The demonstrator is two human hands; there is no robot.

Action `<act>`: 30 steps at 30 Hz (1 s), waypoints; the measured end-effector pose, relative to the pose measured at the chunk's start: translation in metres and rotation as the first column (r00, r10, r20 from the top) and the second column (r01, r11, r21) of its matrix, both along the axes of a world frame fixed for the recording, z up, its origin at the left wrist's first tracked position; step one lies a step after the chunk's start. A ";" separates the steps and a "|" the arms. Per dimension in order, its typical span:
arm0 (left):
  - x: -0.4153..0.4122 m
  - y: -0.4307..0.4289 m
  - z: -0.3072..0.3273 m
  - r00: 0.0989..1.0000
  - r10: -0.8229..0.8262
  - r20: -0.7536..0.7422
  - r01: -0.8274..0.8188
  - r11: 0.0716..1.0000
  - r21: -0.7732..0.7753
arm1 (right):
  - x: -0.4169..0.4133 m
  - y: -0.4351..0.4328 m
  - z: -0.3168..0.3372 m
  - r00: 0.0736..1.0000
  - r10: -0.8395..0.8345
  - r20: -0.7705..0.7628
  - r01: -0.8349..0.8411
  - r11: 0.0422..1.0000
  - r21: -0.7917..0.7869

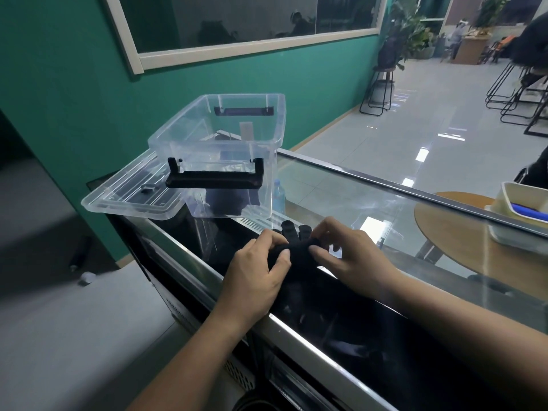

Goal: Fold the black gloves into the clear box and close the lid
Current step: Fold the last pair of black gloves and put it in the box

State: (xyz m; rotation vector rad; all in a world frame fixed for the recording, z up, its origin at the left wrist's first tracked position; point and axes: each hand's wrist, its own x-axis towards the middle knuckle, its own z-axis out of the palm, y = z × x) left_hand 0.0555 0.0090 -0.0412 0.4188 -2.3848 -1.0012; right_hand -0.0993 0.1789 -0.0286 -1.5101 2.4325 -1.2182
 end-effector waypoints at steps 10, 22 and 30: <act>-0.006 0.000 -0.004 0.993 0.082 -0.087 -0.091 0.990 -0.104 | -0.006 -0.004 -0.006 0.988 -0.135 -0.069 0.138 0.989 0.045; -0.002 0.007 0.004 1.000 0.011 0.023 -0.005 0.972 -0.236 | -0.005 -0.001 -0.002 0.949 0.106 -0.298 -0.097 0.994 0.042; -0.001 0.007 0.004 0.998 0.022 0.054 -0.009 0.972 -0.237 | 0.002 -0.001 0.003 0.940 0.147 -0.309 -0.119 0.987 0.109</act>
